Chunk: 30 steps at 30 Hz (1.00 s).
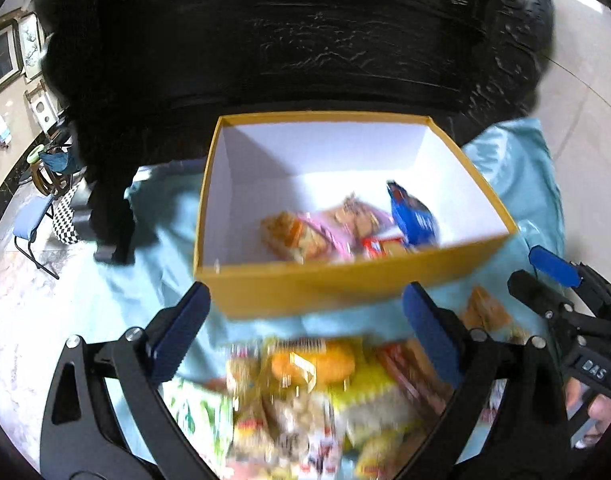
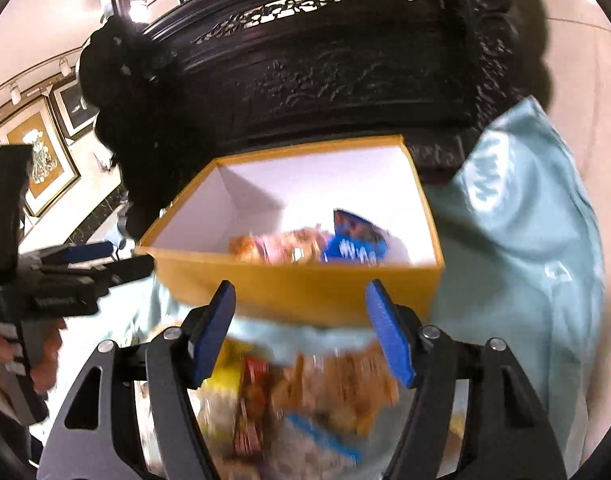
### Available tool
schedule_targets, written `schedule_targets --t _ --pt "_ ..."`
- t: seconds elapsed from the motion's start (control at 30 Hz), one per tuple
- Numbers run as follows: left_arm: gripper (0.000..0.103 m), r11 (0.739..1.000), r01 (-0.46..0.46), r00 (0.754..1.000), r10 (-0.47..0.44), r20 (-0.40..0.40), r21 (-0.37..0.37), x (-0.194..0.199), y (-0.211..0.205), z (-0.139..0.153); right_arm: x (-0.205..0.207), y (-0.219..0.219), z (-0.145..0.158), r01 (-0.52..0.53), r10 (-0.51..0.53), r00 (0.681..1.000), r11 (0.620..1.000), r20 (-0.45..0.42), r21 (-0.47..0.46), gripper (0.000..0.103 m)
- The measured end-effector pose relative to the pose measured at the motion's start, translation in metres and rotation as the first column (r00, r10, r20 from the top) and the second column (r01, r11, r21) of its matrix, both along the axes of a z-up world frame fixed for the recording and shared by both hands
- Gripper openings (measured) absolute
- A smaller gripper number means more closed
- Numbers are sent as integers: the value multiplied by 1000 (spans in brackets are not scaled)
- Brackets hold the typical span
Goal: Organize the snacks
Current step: 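Carry both held packets over the yellow box and open both grippers, then grasp the small white-and-red packet with the left gripper while the right gripper grasps the bagged bread roll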
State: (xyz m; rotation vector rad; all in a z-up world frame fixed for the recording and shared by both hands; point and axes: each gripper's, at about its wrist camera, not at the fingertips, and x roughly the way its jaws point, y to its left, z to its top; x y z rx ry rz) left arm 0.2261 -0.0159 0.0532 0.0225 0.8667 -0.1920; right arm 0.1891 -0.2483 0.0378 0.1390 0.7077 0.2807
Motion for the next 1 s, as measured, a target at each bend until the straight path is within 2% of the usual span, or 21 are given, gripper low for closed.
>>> schedule_targets --t 0.17,0.3,0.53,0.8,1.0 --pt "98 1000 17 1000 -17 -6 -14 -51 10 -10 -47 -6 -23 3 -4 999 1000 -44 -31 69" --pt "98 1000 -10 1000 10 2 -2 -88 19 -23 -78 -5 -43 -4 3 997 1000 -77 -21 69" --pt "98 1000 2 997 -1 -72 6 -133 19 -61 -123 4 -68 -31 33 993 999 -110 22 69" --pt "98 1000 8 987 -7 -162 6 -161 13 -111 -144 5 -82 -33 34 990 999 -133 14 69" --pt "97 999 7 984 2 -178 51 -164 6 -127 -147 24 -89 -92 91 987 996 -134 1 69"
